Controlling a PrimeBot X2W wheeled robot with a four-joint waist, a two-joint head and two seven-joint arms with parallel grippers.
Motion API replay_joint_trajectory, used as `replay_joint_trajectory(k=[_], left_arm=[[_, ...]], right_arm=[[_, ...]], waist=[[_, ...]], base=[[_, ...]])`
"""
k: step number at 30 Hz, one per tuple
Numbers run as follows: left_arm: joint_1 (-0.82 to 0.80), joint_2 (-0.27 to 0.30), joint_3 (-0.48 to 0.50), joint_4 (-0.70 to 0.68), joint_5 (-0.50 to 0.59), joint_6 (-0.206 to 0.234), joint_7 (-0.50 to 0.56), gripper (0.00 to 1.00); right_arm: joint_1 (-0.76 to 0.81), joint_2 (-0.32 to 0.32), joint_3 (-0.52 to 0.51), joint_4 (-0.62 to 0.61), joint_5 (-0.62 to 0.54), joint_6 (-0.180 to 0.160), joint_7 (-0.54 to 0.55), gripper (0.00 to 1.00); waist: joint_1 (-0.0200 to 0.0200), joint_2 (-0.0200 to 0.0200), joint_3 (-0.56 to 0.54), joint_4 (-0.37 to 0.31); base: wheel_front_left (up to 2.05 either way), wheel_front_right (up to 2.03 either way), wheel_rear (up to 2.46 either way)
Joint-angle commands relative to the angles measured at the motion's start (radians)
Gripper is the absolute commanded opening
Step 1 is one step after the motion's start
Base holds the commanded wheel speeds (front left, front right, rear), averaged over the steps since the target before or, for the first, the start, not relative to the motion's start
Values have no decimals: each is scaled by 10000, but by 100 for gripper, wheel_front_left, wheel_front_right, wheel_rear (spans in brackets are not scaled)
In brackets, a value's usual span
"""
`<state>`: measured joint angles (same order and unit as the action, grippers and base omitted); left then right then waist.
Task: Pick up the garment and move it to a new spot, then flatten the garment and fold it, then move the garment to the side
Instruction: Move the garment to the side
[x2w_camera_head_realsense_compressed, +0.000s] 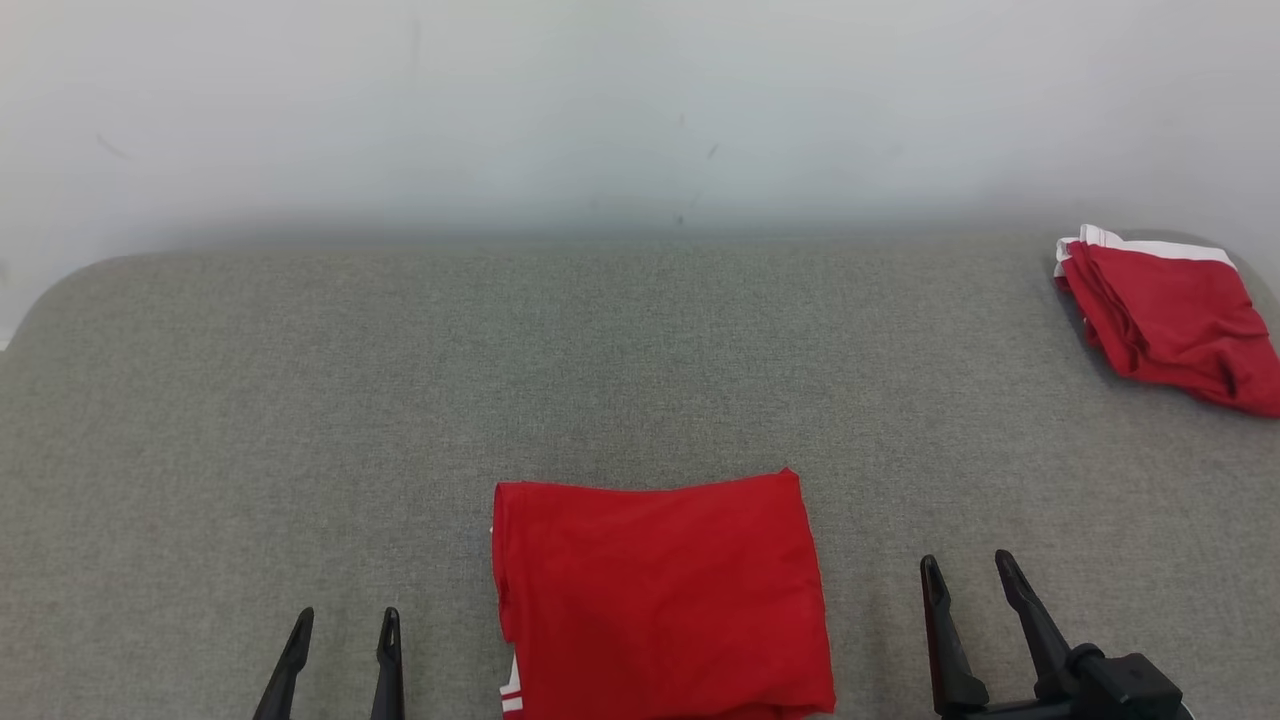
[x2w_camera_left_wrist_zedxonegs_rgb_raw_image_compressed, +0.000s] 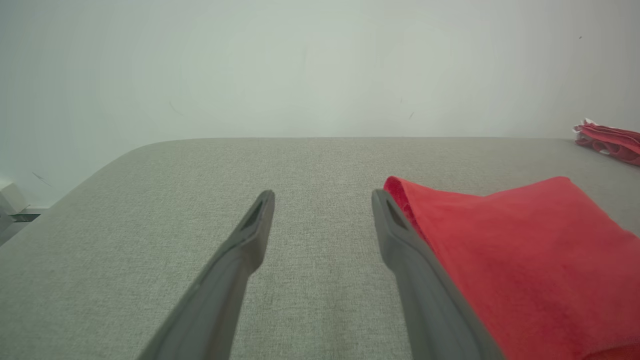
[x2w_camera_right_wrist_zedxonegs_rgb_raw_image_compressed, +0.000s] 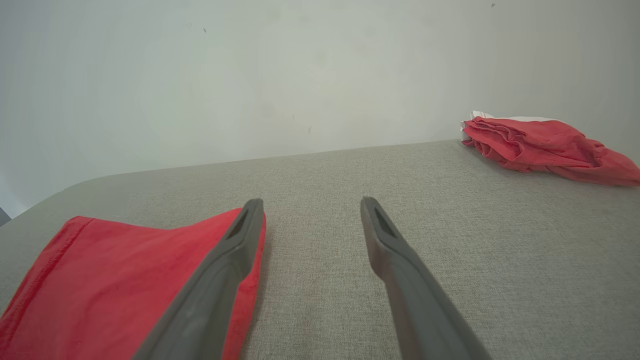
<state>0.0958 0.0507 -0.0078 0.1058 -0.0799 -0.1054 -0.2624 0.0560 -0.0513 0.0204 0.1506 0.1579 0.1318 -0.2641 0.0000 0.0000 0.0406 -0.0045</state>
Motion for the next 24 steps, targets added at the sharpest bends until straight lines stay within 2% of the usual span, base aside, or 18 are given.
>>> replay_joint_trajectory(k=[1, 15, 24], left_arm=[[-44, -8, 14, 30, -1, 2, -22, 100], [-93, -8, 14, 41, -67, 81, -22, 100], [-186, -8, -1, 35, -51, 66, -22, 100]], right_arm=[[-10, 19, -16, 18, -114, -29, -5, 100], [-94, 19, -7, 103, -136, -29, -5, 100], [-476, 20, 408, 518, -192, -29, -5, 100]], waist=[[0, 0, 13, 7], [0, 0, 28, 43], [0, 0, 122, 136]], base=[[0, 0, 0], [0, 0, 0], [0, 0, 0]])
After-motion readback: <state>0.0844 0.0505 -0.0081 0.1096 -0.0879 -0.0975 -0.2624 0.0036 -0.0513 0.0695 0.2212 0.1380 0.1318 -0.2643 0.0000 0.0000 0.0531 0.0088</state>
